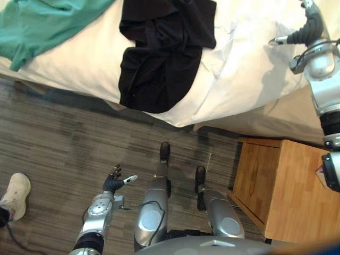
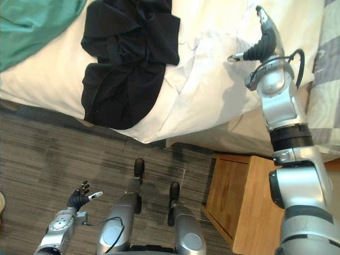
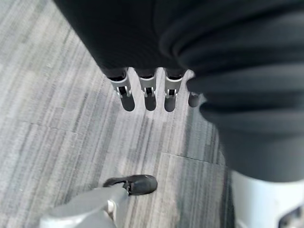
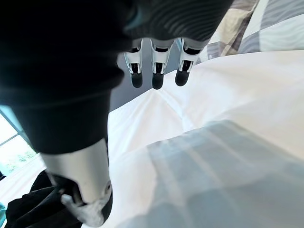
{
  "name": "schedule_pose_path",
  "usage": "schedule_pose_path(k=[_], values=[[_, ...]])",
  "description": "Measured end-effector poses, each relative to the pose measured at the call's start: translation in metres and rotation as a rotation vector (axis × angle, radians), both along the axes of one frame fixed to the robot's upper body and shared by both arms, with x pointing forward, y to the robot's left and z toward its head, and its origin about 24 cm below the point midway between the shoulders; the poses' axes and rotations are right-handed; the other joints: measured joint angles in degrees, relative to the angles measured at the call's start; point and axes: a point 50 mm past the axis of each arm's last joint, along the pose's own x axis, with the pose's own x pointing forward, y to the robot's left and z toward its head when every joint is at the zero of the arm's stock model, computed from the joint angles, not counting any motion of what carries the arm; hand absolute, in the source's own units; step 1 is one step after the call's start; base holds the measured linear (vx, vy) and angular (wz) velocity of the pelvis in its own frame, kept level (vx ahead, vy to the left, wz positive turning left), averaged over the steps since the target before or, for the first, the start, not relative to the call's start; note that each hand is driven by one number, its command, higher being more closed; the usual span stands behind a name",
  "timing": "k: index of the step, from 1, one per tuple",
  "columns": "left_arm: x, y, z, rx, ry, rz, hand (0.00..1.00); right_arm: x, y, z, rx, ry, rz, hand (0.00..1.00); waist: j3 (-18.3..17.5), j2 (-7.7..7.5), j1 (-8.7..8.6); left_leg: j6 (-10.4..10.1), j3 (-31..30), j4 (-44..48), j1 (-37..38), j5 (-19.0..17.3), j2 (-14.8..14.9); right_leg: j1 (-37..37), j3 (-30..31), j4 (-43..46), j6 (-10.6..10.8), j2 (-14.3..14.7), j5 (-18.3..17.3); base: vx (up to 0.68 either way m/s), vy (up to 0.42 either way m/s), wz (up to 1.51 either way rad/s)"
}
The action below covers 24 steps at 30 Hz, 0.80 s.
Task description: Tidy the bed and pick cloth on bed and put in laundry
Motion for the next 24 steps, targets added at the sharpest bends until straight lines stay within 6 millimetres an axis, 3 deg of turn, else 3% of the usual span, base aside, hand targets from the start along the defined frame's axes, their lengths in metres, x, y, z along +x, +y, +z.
schedule_pose_path(k=[2, 9, 10, 19, 24], values=[[0.005, -0.01, 0.001, -0.024, -0.014, -0.043, 0.0, 0.0, -0.002, 0.005, -0.036, 0.01, -0.017, 0.0, 1.1, 2.0, 0.65, 0.0, -0.57, 0.0, -0.8, 0.07, -0.5, -0.94, -0.49, 0.83, 0.1, -0.41, -0.77, 0.07, 0.005, 0.14], [0.007, -0.023, -0.002, -0.078, -0.029, -0.065, 0.0, 0.002, 0.001, 0.001, -0.046, 0.097, 0.021, 0.0, 1.86, 4.28, 0.51, -0.26, -1.39, 0.01, -3.23, 0.61, -1.3, -5.12, -1.12, 5.1, 0.28, -1.29, -3.26, 0.08, -0.014, 0.1], [0.008, -0.025, -0.002, -0.08, -0.031, -0.073, 0.0, 0.001, 0.003, 0.001, -0.05, 0.121, 0.035, 1.0, 1.87, 4.45, 0.44, -0.27, -1.47, 0.01, -3.23, 0.61, -1.46, -5.58, -1.12, 6.13, 0.22, -1.7, -3.91, 0.06, -0.025, 0.04], [0.026, -0.031, 0.007, -0.081, -0.031, -0.122, 0.0, 0.001, 0.003, -0.006, -0.039, 0.261, 0.025, 1.0, 1.6, 5.21, 0.66, -0.39, -1.86, 0.02, -3.41, 0.64, -1.38, -6.69, -1.33, 8.56, 0.01, -1.65, -5.47, 0.03, -0.038, 0.02], [0.037, -0.031, 0.014, -0.046, -0.047, -0.128, 0.0, 0.003, 0.0, -0.019, 0.033, 0.268, 0.044, 1.0, 0.99, 4.18, 0.65, -0.4, -1.53, 0.03, -3.49, 0.64, -1.16, -6.48, -1.24, 7.93, 0.04, -1.32, -5.36, 0.04, -0.03, -0.01]])
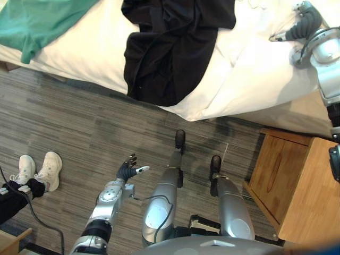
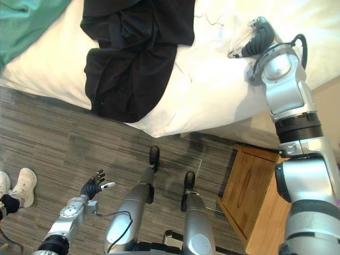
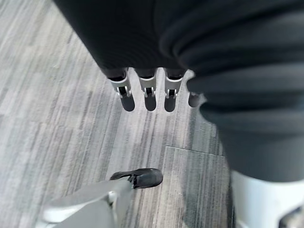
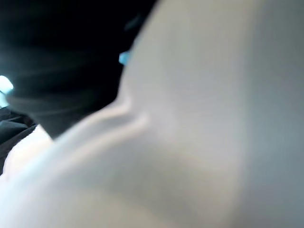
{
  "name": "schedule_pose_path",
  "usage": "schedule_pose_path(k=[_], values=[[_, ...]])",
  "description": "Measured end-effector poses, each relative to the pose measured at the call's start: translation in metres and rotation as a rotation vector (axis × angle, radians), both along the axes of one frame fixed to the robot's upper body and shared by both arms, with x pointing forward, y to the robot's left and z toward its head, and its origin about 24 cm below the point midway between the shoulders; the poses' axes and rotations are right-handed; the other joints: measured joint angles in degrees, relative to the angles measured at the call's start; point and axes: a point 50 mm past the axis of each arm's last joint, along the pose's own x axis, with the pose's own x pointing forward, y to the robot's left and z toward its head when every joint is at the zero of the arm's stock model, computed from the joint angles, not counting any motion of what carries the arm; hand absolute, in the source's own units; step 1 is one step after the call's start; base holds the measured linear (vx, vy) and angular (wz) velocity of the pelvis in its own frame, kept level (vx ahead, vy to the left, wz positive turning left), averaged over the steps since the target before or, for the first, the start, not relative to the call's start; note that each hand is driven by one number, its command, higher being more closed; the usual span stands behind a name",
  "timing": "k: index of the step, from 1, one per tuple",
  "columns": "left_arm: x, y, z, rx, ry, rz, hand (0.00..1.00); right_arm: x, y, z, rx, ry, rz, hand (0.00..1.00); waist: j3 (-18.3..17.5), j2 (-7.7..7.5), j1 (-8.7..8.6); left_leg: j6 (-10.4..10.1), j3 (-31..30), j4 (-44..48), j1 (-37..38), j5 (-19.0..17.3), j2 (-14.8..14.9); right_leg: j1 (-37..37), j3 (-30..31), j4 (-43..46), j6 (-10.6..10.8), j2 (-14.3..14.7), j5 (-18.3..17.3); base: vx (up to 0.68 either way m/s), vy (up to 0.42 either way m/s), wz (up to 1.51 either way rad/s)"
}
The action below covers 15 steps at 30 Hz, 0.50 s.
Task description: Tidy the bed and pick cloth on bed and put in laundry
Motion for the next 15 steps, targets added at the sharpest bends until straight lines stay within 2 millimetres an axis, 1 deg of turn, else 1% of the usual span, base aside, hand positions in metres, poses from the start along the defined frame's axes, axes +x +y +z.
schedule_pose_path(k=[1, 2, 3, 6, 8, 9, 11, 12, 13, 14, 15], values=[[0.002, 0.001, 0.001, 0.007, -0.002, 0.016, 0.0, 0.0, -0.001, -0.009, 0.029, 0.0, 0.006, 1.0, -0.55, -0.97, -0.01, -0.09, 0.17, 0.01, 0.02, -0.06, 0.21, 0.14, 0.14, -0.46, -0.05, 0.3, 0.25, 0.08, -0.04, -0.08], [0.004, 0.003, 0.002, 0.019, 0.0, 0.034, 0.0, 0.002, 0.002, -0.023, 0.073, 0.004, 0.018, 1.0, -1.23, -2.18, -0.07, -0.13, 0.34, 0.02, 0.3, -0.09, 0.7, 0.58, 0.21, -1.13, 0.03, 0.47, 0.97, 0.07, -0.035, -0.09], [0.004, 0.002, 0.002, 0.02, 0.002, 0.035, 0.0, 0.002, 0.002, -0.027, 0.08, 0.005, 0.019, 1.0, -1.36, -2.41, -0.1, -0.15, 0.34, 0.02, 0.36, -0.11, 0.77, 0.73, 0.21, -1.29, 0.11, 0.54, 1.08, 0.08, -0.028, -0.07], [0.007, -0.007, 0.0, 0.019, 0.021, 0.043, 0.0, 0.0, 0.005, -0.069, 0.198, 0.031, 0.028, 1.0, -2.08, -3.76, -0.14, -0.89, 0.68, 0.02, 3.88, -0.68, 1.59, 4.72, 0.33, -3.0, 0.15, 1.21, 2.6, 0.07, -0.027, -0.11], [0.005, -0.007, -0.003, 0.025, 0.047, 0.047, 0.0, -0.01, 0.01, -0.104, 0.292, 0.047, 0.038, 1.0, -3.18, -5.6, -0.3, -1.49, 2.04, 0.01, 6.76, -1.34, 1.83, 7.24, 1.4, -3.28, 0.17, 1.34, 2.65, 0.03, -0.029, -0.3], [0.004, -0.006, -0.003, 0.028, 0.051, 0.049, 0.0, -0.014, 0.011, -0.112, 0.309, 0.051, 0.038, 1.0, -3.61, -6.12, -0.4, -1.56, 2.43, 0.0, 7.12, -1.54, 1.93, 7.52, 1.65, -3.47, 0.17, 1.38, 2.65, 0.0, -0.029, -0.34], [0.002, -0.006, -0.006, 0.039, 0.081, 0.062, 0.0, -0.028, 0.01, -0.149, 0.363, 0.094, 0.005, 1.0, -5.0, -8.2, -1.69, -1.41, 3.57, -0.02, 8.59, -2.03, 2.12, 9.07, 2.08, -4.72, 0.14, 1.43, 2.67, -0.01, -0.024, -0.28], [0.0, -0.006, -0.007, 0.042, 0.092, 0.059, 0.0, -0.032, 0.009, -0.158, 0.383, 0.11, -0.007, 1.0, -5.36, -8.52, -1.95, -1.39, 3.69, -0.03, 8.96, -2.09, 2.13, 9.48, 2.18, -4.87, 0.14, 1.44, 2.67, -0.01, -0.015, -0.23], [-0.002, -0.009, -0.011, 0.053, 0.118, 0.043, 0.0, -0.041, 0.007, -0.177, 0.417, 0.14, -0.033, 1.0, -5.85, -9.24, -2.6, -1.44, 4.28, -0.05, 10.31, -2.38, 2.16, 10.63, 2.74, -5.05, 0.14, 1.42, 2.67, -0.02, -0.004, -0.28], [-0.008, -0.01, -0.017, 0.058, 0.158, 0.041, 0.0, -0.05, 0.008, -0.195, 0.447, 0.174, -0.046, 0.0, -6.77, -9.79, -3.14, -1.32, 5.09, -0.07, 11.73, -2.76, 2.21, 11.84, 3.53, -5.26, 0.13, 1.43, 2.67, -0.02, -0.002, -0.31], [-0.013, -0.01, -0.022, 0.056, 0.18, 0.044, 0.0, -0.055, 0.009, -0.202, 0.466, 0.184, -0.053, 0.0, -7.41, -9.87, -3.43, -1.31, 5.15, -0.08, 12.33, -2.98, 2.21, 12.48, 3.75, -5.59, 0.11, 1.4, 2.69, -0.02, -0.001, -0.29]])
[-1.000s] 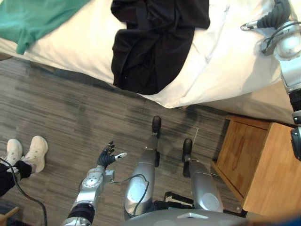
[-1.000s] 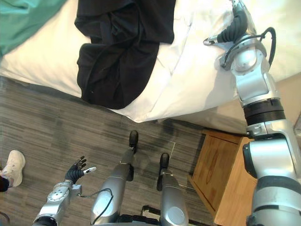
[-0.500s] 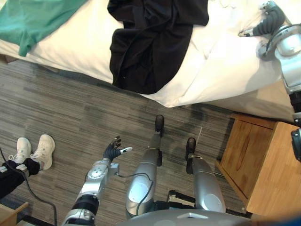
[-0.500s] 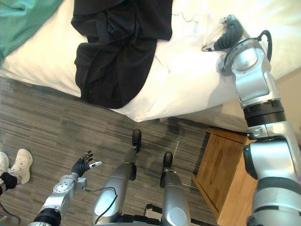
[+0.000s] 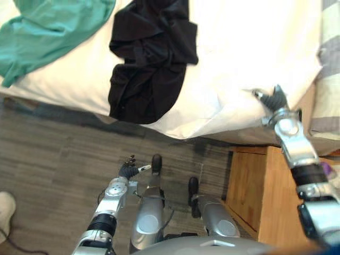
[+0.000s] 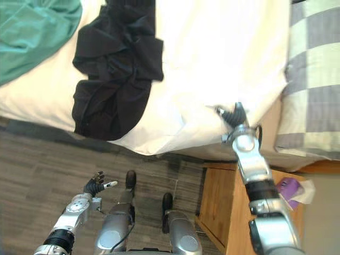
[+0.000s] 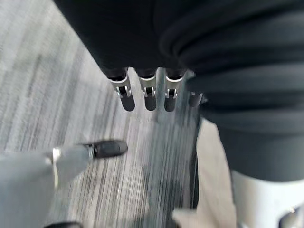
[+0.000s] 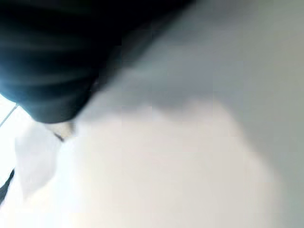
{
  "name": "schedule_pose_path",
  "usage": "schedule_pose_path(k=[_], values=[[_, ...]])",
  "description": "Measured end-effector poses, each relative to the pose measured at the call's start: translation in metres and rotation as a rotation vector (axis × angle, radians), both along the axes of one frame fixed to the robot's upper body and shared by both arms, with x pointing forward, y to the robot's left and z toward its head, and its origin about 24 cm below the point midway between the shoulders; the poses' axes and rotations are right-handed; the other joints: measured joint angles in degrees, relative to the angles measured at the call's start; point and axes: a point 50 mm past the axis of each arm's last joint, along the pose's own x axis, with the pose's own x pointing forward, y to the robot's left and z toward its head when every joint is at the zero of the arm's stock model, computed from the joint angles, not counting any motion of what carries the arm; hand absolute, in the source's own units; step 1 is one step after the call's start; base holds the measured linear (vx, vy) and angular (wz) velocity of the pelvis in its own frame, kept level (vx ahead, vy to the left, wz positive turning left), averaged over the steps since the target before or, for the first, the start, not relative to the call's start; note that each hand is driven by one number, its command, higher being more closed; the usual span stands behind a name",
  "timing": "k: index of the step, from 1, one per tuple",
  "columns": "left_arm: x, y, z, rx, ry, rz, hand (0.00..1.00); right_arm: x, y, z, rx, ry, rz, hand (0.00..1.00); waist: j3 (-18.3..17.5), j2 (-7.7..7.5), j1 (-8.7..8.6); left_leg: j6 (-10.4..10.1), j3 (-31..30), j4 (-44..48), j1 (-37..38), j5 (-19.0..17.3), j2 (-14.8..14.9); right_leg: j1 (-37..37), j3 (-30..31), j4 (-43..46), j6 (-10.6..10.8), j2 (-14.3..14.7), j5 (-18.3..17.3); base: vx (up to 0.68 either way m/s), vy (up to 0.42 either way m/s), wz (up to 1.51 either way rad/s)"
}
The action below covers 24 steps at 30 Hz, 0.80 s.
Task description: Tidy the bed and pick cloth on bed and put in laundry
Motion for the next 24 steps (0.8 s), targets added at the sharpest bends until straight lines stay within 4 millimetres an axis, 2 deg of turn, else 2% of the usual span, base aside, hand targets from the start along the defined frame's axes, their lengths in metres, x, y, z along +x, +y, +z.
schedule_pose_path(k=[2, 4, 5, 6, 8, 10, 14, 20, 24], values=[[-0.012, -0.003, -0.01, -0.011, 0.046, 0.012, 0.0, -0.018, 0.0, -0.022, 0.057, 0.023, -0.035, 0.0, -2.67, -0.11, -0.68, -0.03, 0.54, -0.02, 0.99, -0.15, 0.01, 1.25, 0.59, -0.81, 0.01, -0.03, 0.01, 0.0, -0.008, -0.15], [-0.033, -0.007, -0.025, -0.016, 0.122, 0.037, 0.0, -0.039, 0.002, -0.054, 0.224, 0.055, -0.127, 0.0, -5.96, 0.19, -1.39, -0.26, 1.25, -0.29, 2.56, -0.5, 0.25, 2.97, 1.16, -1.69, 0.02, 0.09, 0.02, 0.0, -0.023, -0.12], [-0.037, -0.008, -0.027, -0.018, 0.137, 0.043, 0.0, -0.043, 0.003, -0.059, 0.252, 0.058, -0.148, 0.0, -6.51, 0.32, -1.49, -0.34, 1.29, -0.3, 2.91, -0.58, 0.26, 3.37, 1.17, -1.93, 0.02, 0.1, 0.02, -0.02, -0.026, -0.12], [-0.053, -0.014, -0.038, -0.029, 0.195, 0.065, 0.0, -0.058, 0.003, -0.081, 0.378, 0.082, -0.221, 0.0, -8.16, 1.2, -1.71, -0.62, 1.49, -0.35, 4.48, -1.14, 0.29, 4.86, 1.24, -2.96, 0.08, 0.06, 0.0, -0.02, -0.022, -0.05], [-0.066, -0.02, -0.046, -0.047, 0.24, 0.08, 0.0, -0.072, 0.002, -0.104, 0.465, 0.13, -0.277, 0.0, -9.68, 2.1, -2.07, -0.85, 1.57, -0.37, 5.39, -1.64, 0.25, 5.98, 1.25, -3.56, 0.31, -0.04, -0.15, 0.0, -0.01, -0.05], [-0.081, -0.027, -0.054, -0.087, 0.284, 0.098, 0.0, -0.09, 0.002, -0.131, 0.572, 0.177, -0.332, 0.0, -11.12, 3.85, -3.11, -0.77, 1.6, -0.37, 6.49, -1.95, 0.14, 7.81, 1.26, -5.0, 0.82, -0.15, -0.15, 0.01, -0.003, -0.02], [-0.094, -0.03, -0.06, -0.122, 0.322, 0.098, 0.0, -0.109, -0.005, -0.155, 0.586, 0.222, -0.406, 0.0, -12.31, 5.46, -3.28, -0.7, 2.9, -0.39, 8.78, -2.75, 0.03, 10.26, 2.42, -6.46, 1.43, -0.2, 0.13, 0.03, -0.012, -0.13], [-0.102, -0.03, -0.064, -0.173, 0.342, 0.081, 0.0, -0.127, -0.01, -0.174, 0.597, 0.268, -0.498, 0.0, -13.61, 5.24, -4.12, -0.46, 3.26, -0.38, 11.12, -4.13, -1.06, 13.03, 2.79, -7.11, 1.82, -1.3, -0.26, 0.09, -0.013, -0.02], [-0.104, -0.029, -0.064, -0.198, 0.348, 0.076, 0.0, -0.133, -0.018, -0.176, 0.595, 0.273, -0.546, 0.0, -13.54, 5.48, -4.28, -0.29, 4.51, -0.38, 13.12, -5.01, -1.71, 14.76, 3.77, -7.24, 1.92, -2.1, -0.36, 0.11, -0.003, -0.18]])
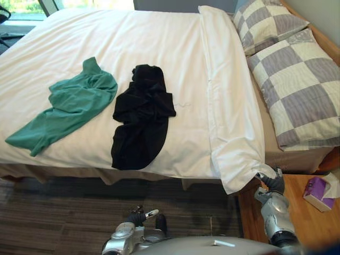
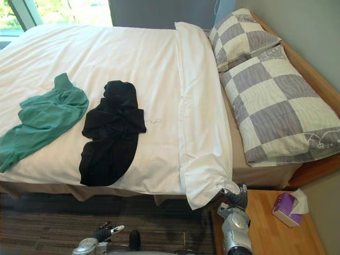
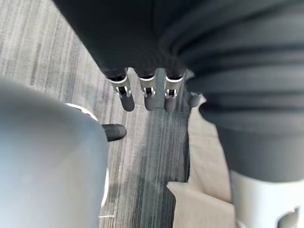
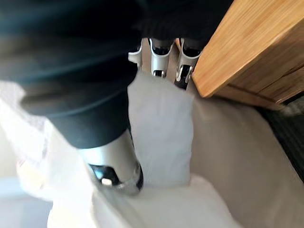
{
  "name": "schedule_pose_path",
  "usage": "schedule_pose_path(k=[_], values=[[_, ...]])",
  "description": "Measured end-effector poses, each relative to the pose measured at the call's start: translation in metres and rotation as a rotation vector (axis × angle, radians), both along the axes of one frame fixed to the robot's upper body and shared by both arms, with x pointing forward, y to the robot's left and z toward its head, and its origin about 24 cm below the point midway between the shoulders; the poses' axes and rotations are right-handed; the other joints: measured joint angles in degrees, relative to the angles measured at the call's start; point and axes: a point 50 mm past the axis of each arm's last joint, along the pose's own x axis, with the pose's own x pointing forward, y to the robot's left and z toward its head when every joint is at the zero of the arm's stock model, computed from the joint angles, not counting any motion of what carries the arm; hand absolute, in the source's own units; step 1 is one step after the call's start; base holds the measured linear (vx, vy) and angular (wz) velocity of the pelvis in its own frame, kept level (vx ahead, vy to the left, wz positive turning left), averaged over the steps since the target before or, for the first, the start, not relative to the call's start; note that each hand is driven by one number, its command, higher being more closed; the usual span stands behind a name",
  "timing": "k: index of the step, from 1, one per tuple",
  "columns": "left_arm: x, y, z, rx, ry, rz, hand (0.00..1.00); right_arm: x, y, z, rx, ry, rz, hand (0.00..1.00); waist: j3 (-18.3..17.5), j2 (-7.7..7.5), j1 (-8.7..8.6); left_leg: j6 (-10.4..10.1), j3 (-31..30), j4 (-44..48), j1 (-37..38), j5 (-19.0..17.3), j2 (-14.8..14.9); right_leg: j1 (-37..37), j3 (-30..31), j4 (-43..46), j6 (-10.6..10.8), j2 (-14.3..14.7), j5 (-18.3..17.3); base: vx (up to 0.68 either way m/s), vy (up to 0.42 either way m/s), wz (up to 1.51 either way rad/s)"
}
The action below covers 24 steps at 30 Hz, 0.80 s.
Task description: Tidy the bed and pick cloth on bed and put in laundry
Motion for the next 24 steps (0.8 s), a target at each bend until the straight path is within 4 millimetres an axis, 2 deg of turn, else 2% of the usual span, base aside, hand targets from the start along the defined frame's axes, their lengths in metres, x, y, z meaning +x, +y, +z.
schedule_pose_path(k=[4, 8, 12, 16, 17, 21, 24], values=[[-0.004, 0.004, -0.001, 0.003, 0.018, 0.011, 0.0, -0.006, -0.007, -0.002, -0.024, 0.078, -0.02, 0.0, 0.06, -0.05, -0.3, -0.12, 0.11, -0.01, 0.9, -0.78, -0.03, 0.56, 0.3, 0.41, 0.01, -0.05, 0.01, 0.06, -0.034, -0.07], [-0.005, 0.006, 0.0, 0.003, 0.021, 0.03, 0.0, 0.004, -0.016, 0.015, -0.057, 0.057, -0.068, 0.0, 0.18, -0.19, -0.41, -0.61, 0.1, -0.02, 0.72, -1.61, 0.27, -0.26, 0.42, 1.25, 0.25, 0.19, 0.16, -0.01, -0.04, -0.05], [-0.007, 0.007, -0.001, 0.014, 0.025, 0.063, 0.0, 0.027, -0.021, 0.056, -0.092, -0.125, -0.169, 0.0, 0.36, -0.05, -0.79, -0.59, -0.05, -0.02, -0.04, -1.73, 1.01, -1.61, 0.43, 2.26, 1.7, 0.99, 1.24, -0.02, -0.026, -0.01], [-0.009, 0.008, -0.001, 0.023, 0.029, 0.104, 0.0, 0.044, -0.017, 0.09, -0.12, -0.277, -0.16, 0.0, 0.47, -0.1, -0.94, -0.59, -0.13, -0.01, -0.23, -1.66, 1.07, -2.13, 0.38, 2.76, 1.49, 1.11, 1.89, 0.0, 0.0, 0.0], [-0.009, 0.008, -0.001, 0.028, 0.03, 0.105, 0.0, 0.048, -0.016, 0.095, -0.123, -0.3, -0.15, 1.0, 0.52, -0.03, -0.96, -0.56, -0.17, -0.01, -0.23, -1.66, 1.01, -2.18, 0.36, 2.87, 1.34, 1.09, 1.99, 0.0, 0.0, 0.0], [-0.008, 0.007, 0.0, 0.037, 0.022, 0.103, 0.0, 0.06, -0.008, 0.113, -0.126, -0.389, -0.071, 1.0, 0.73, 0.14, -0.67, -0.42, -0.46, 0.0, -0.28, -1.61, 0.85, -2.24, 0.3, 3.12, 1.31, 1.0, 2.01, 0.0, -0.011, 0.03], [-0.005, 0.005, 0.001, 0.04, 0.017, 0.093, 0.0, 0.073, 0.005, 0.129, 0.031, -0.542, 0.03, 1.0, 1.75, 0.6, -0.6, -0.24, -0.72, 0.0, -0.39, -1.43, 0.86, -2.24, 0.19, 3.13, 1.31, 1.04, 2.01, -0.02, -0.036, 0.03]])
